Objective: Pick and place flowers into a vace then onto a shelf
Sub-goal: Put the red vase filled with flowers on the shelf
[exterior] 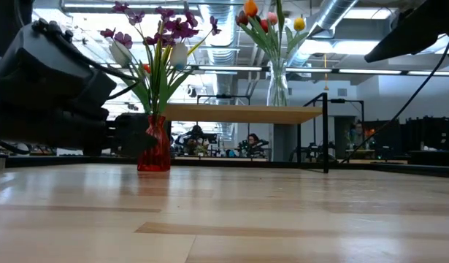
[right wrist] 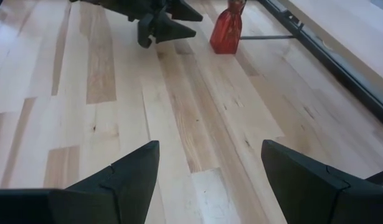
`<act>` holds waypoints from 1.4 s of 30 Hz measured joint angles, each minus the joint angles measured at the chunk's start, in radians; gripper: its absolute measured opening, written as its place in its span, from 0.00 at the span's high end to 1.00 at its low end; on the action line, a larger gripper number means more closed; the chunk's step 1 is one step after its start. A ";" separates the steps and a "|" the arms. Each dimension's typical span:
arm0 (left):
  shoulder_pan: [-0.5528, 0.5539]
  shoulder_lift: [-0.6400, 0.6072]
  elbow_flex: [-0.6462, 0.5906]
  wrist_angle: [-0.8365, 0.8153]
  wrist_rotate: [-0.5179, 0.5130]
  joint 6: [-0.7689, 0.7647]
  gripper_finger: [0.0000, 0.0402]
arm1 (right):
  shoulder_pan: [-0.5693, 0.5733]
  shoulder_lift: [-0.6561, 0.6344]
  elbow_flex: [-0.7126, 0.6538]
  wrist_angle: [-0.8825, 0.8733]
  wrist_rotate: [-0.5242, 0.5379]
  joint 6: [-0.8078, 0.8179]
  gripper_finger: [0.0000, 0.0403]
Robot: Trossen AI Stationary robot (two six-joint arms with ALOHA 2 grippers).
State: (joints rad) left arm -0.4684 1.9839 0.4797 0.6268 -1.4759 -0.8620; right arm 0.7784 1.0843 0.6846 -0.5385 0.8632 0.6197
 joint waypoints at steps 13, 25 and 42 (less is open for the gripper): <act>0.095 0.000 0.028 -0.038 0.058 0.013 0.27 | 0.000 0.000 0.000 -0.008 -0.012 -0.027 0.31; 0.087 0.000 0.066 -0.071 0.031 0.080 0.27 | 0.000 0.000 0.000 -0.008 -0.023 -0.027 0.31; 0.026 0.000 0.069 0.046 0.302 -0.043 0.27 | 0.000 0.000 0.000 -0.007 -0.039 -0.097 0.31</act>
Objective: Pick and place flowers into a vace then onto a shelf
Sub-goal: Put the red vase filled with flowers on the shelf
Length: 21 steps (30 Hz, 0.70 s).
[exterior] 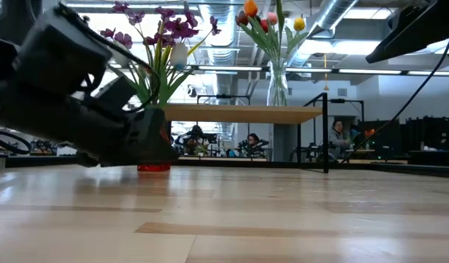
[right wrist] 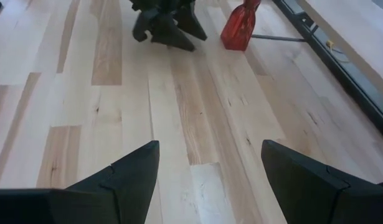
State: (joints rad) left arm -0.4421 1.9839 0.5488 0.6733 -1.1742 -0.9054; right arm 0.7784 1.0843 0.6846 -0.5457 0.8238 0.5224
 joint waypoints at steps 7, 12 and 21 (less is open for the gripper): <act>-0.014 -0.001 0.005 0.102 0.159 -0.003 0.27 | 0.000 0.000 0.000 0.010 -0.023 0.000 0.31; -0.002 -0.001 0.042 0.093 0.191 -0.026 0.27 | 0.000 0.000 0.000 0.027 -0.023 0.000 0.31; -0.053 0.000 0.105 0.107 0.047 0.087 0.27 | 0.000 0.000 0.000 0.035 -0.032 0.001 0.31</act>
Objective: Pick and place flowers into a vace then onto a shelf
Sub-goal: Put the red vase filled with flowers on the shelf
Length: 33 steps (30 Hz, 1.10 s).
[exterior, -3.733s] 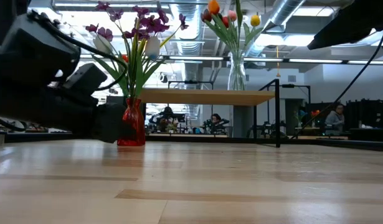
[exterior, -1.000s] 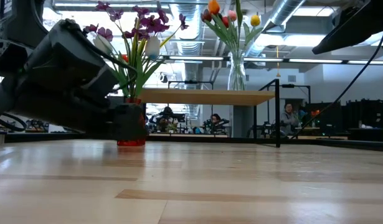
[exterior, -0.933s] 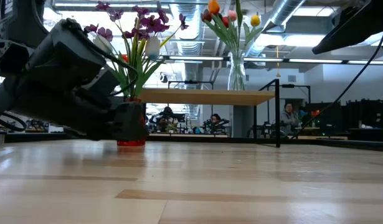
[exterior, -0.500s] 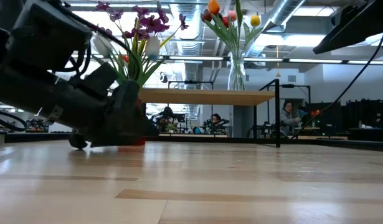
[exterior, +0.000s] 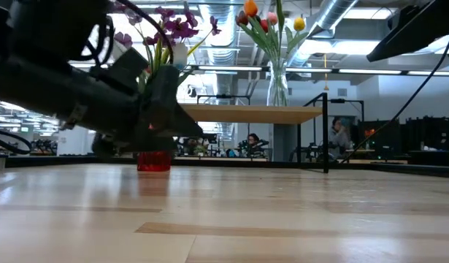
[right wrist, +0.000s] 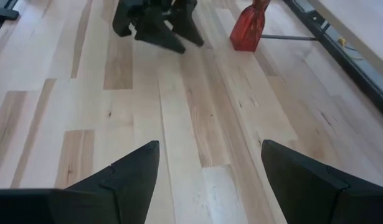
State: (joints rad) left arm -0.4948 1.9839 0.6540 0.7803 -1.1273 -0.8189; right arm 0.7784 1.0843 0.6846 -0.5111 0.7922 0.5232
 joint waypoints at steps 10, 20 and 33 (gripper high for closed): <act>-0.066 0.000 -0.028 -0.075 -0.076 -0.105 0.27 | 0.000 0.000 0.000 0.046 -0.006 0.000 0.31; -0.130 0.000 -0.032 -0.065 -0.167 -0.058 0.27 | 0.000 0.000 0.000 0.058 -0.007 0.088 0.31; -0.294 -0.044 -0.036 -0.081 -0.445 0.118 0.27 | -0.055 0.216 0.001 0.320 0.078 0.005 0.31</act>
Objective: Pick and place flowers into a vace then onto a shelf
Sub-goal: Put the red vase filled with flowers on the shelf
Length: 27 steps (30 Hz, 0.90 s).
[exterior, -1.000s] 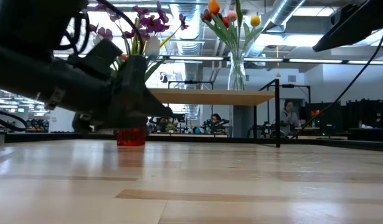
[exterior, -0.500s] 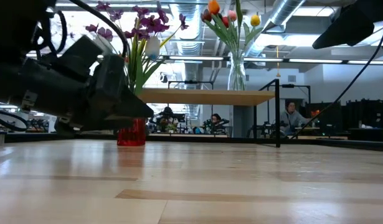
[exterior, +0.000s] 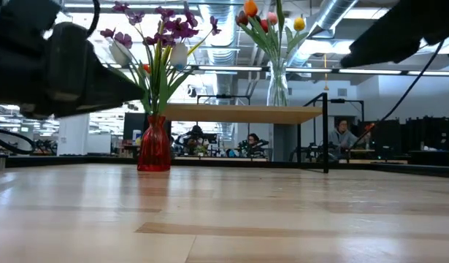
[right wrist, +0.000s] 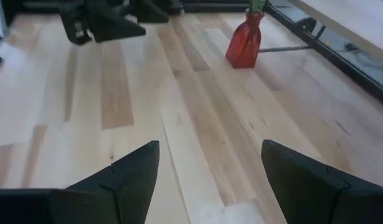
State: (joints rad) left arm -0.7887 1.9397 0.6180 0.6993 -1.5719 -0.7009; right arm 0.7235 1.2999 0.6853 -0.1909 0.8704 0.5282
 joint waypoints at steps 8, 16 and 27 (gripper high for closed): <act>-0.052 -0.149 -0.001 -0.188 0.000 0.070 0.27 | -0.157 0.223 0.000 0.328 0.017 -0.056 0.41; -0.097 -0.274 -0.001 -0.374 0.016 0.019 0.27 | -0.344 0.457 0.015 0.734 -0.058 -0.130 0.96; -0.143 -0.283 -0.001 -0.575 0.008 -0.325 0.27 | -0.515 0.805 0.165 1.116 -0.172 -0.197 1.00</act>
State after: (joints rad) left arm -0.9314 1.6569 0.6170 0.1244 -1.5636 -1.0263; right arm 0.2087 2.1045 0.8503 0.9255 0.6982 0.3312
